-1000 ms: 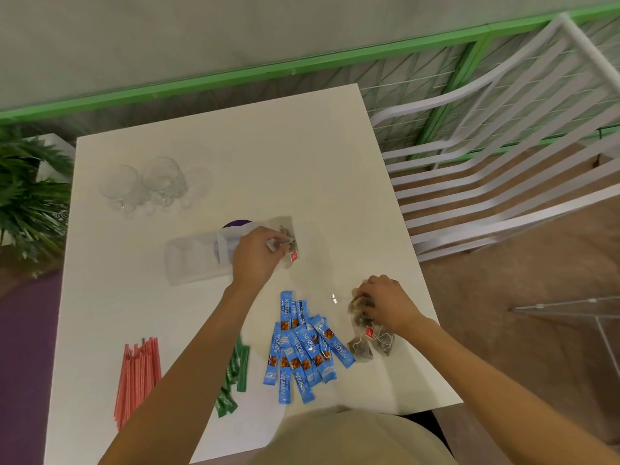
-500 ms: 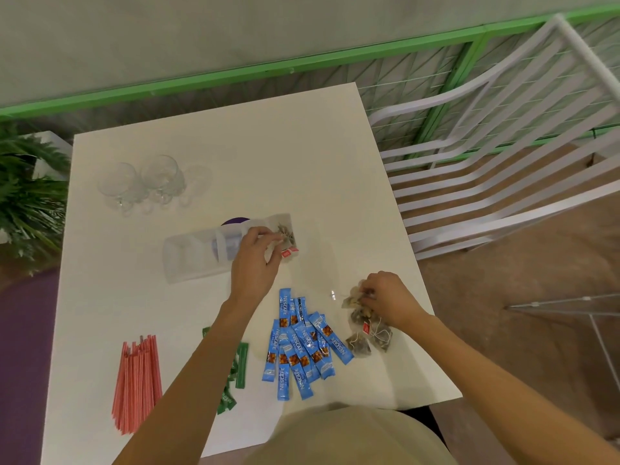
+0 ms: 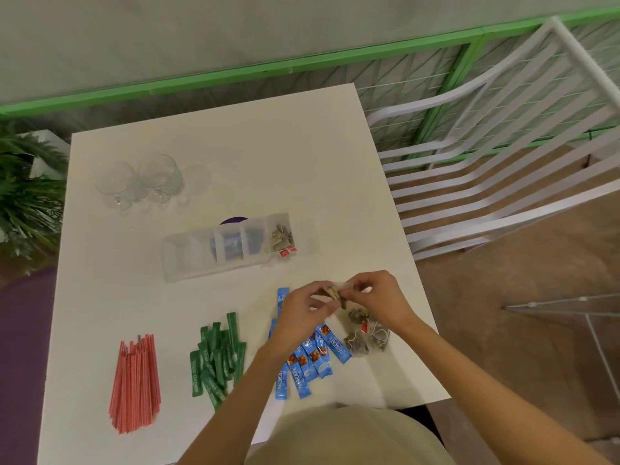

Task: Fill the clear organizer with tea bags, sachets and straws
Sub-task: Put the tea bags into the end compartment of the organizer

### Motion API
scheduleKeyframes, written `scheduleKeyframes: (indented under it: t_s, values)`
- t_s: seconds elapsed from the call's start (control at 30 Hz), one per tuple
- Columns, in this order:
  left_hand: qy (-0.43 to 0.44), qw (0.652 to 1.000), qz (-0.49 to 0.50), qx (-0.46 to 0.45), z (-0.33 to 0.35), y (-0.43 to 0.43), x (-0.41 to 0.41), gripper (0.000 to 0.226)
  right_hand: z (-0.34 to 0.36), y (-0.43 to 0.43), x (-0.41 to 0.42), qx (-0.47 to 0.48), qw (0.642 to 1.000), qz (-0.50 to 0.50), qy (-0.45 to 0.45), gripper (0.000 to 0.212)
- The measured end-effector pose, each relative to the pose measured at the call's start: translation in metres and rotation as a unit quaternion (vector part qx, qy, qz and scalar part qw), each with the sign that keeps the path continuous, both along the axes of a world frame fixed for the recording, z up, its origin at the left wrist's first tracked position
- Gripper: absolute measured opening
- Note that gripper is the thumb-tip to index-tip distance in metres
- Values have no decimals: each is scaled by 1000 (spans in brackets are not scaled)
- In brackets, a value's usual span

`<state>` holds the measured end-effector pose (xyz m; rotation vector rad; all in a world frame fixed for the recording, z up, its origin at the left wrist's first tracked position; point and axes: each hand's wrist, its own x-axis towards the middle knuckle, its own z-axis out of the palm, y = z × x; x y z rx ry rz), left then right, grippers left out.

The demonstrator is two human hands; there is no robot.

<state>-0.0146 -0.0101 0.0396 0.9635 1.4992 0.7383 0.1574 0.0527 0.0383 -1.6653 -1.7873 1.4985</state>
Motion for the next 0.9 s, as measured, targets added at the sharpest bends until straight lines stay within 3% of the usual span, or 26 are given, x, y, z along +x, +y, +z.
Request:
scheduleKeyframes:
  t_s: [0.33,0.5,0.67,0.9]
  values:
    - [-9,994,112,13,7,21,-25,18,2,9,5,-7,999,-9,41,5]
    - [26,988,144,56,10,46,-59,27,0,20,32,51,997,7,-59,9]
    - [138,974,153,92,4,75,-85,20,-10,22,56,75,983,56,-157,21]
    - [218,966,108,92,-9,97,-97,14,-26,15,60,58,971,95,-212,24]
